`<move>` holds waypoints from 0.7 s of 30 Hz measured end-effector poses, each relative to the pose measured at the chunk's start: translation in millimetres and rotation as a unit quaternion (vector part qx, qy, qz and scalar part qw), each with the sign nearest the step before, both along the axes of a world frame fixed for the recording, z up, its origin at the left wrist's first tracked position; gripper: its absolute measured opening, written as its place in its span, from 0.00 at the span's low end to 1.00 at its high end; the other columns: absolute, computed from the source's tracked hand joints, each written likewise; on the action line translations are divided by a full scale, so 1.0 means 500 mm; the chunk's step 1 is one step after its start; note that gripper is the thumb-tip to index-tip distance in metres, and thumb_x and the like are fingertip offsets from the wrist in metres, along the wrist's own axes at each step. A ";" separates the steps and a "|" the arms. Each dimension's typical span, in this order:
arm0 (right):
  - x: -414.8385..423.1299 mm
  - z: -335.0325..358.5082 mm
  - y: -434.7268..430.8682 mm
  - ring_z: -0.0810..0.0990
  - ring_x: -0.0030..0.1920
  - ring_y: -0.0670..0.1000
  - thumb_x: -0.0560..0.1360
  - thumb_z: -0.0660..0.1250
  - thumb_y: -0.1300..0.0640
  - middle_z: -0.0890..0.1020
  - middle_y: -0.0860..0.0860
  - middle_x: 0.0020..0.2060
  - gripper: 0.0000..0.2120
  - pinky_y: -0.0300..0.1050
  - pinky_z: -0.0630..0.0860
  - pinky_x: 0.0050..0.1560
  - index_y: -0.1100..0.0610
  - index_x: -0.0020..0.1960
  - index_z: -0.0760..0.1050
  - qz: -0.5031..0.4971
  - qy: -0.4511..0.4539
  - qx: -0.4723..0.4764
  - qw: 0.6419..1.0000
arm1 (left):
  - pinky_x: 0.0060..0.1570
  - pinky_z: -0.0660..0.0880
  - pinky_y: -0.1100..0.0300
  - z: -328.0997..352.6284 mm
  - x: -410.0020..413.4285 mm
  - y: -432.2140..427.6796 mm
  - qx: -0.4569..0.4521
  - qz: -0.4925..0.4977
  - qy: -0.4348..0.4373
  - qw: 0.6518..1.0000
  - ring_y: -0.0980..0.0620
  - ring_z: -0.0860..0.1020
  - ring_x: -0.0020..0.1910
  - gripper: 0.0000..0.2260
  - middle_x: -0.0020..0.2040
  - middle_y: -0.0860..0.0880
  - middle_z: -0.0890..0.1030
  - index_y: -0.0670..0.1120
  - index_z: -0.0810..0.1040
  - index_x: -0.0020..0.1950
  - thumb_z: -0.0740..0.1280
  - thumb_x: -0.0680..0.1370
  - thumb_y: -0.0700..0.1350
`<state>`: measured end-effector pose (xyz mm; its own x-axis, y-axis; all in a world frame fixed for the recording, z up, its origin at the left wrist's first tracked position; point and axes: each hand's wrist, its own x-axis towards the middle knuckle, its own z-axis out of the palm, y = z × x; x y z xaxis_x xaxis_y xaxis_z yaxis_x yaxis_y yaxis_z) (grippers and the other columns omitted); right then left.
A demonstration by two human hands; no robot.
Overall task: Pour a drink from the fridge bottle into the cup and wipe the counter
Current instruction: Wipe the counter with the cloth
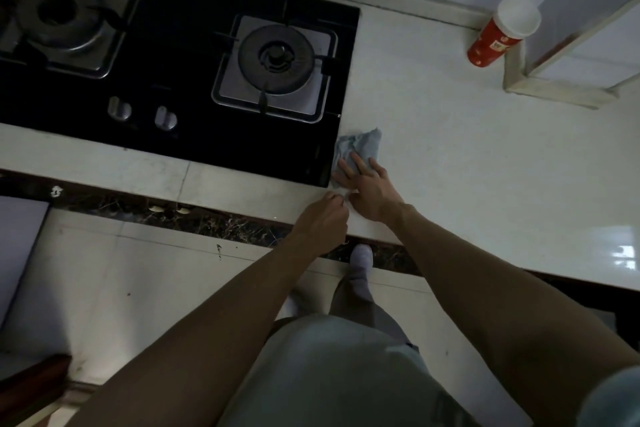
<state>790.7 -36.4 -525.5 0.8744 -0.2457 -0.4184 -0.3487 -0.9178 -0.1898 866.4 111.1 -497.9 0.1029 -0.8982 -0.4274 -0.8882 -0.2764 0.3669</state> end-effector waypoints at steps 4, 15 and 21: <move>0.045 -0.005 -0.069 0.42 0.79 0.53 0.78 0.59 0.58 0.51 0.48 0.79 0.31 0.55 0.41 0.76 0.48 0.79 0.54 -0.007 -0.006 0.000 1.000 | 0.69 0.68 0.53 0.004 -0.008 -0.051 -0.030 0.042 -0.020 0.998 0.45 0.65 0.72 0.17 0.70 0.40 0.70 0.37 0.75 0.65 0.60 0.78 0.41; 0.210 -0.017 -0.329 0.45 0.79 0.53 0.77 0.56 0.60 0.52 0.48 0.79 0.31 0.56 0.44 0.77 0.47 0.78 0.55 0.000 -0.038 -0.041 0.998 | 0.78 0.52 0.52 -0.002 0.053 -0.280 -0.015 0.079 -0.094 0.992 0.44 0.50 0.79 0.29 0.80 0.40 0.48 0.37 0.50 0.79 0.57 0.82 0.46; 0.297 -0.020 -0.457 0.45 0.79 0.52 0.77 0.54 0.62 0.52 0.47 0.79 0.32 0.54 0.45 0.76 0.46 0.78 0.54 0.000 -0.029 -0.034 0.999 | 0.75 0.56 0.40 -0.020 0.060 -0.367 0.084 0.074 -0.116 0.987 0.39 0.51 0.78 0.34 0.78 0.36 0.50 0.33 0.52 0.77 0.60 0.81 0.53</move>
<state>939.1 -265.0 -535.4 0.8965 -0.2726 -0.3494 -0.3395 -0.9292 -0.1461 896.5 -72.6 -507.8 0.3402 -0.7842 -0.5189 -0.8885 -0.4488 0.0957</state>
